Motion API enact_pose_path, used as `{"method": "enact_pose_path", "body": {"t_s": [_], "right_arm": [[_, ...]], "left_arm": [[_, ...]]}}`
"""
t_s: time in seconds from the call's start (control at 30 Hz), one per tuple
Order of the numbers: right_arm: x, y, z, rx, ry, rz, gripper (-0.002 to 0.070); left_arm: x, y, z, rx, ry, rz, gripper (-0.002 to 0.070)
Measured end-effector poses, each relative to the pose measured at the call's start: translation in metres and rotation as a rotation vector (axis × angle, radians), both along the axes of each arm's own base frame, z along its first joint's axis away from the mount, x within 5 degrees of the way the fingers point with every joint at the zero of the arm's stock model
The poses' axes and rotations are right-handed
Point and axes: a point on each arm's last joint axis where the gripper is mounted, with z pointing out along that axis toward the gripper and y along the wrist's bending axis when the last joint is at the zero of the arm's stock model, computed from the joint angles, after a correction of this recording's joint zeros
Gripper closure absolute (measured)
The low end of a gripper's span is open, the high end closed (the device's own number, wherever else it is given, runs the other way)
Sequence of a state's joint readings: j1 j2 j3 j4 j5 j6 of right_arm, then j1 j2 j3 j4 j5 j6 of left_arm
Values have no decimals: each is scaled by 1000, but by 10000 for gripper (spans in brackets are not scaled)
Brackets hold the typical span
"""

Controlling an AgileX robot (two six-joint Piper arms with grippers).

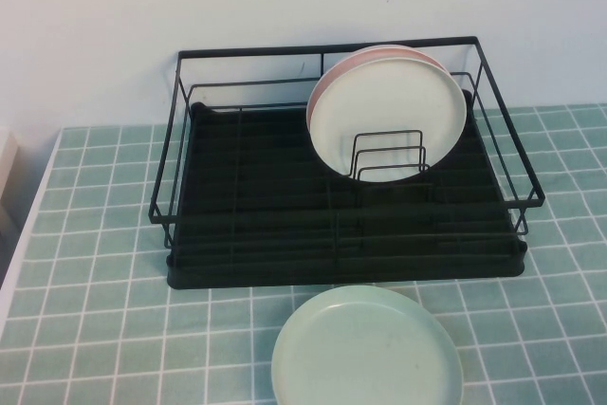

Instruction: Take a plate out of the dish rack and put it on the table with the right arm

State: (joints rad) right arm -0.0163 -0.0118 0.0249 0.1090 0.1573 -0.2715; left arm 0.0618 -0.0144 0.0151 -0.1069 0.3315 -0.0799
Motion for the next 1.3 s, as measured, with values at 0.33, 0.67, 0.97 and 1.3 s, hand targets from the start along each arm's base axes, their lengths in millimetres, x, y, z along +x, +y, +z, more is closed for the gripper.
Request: {"method": "enact_pose_path", "body": {"t_s": [0.33,0.67,0.97,1.3], "right_arm": [[-4,-1,-16,128,176,-46,677],[-4,-2,-16,105,180,-53,677],[-4,-2,-16,105,181,-53,677],[-4,-2,-15,101,182,-53,677]], "left_arm": [[0,0,0,0,0,0,678],[0,0,0,0,0,0,678],[0,0,0,0,0,0,678],[0,0,0,0,0,0,678]]}}
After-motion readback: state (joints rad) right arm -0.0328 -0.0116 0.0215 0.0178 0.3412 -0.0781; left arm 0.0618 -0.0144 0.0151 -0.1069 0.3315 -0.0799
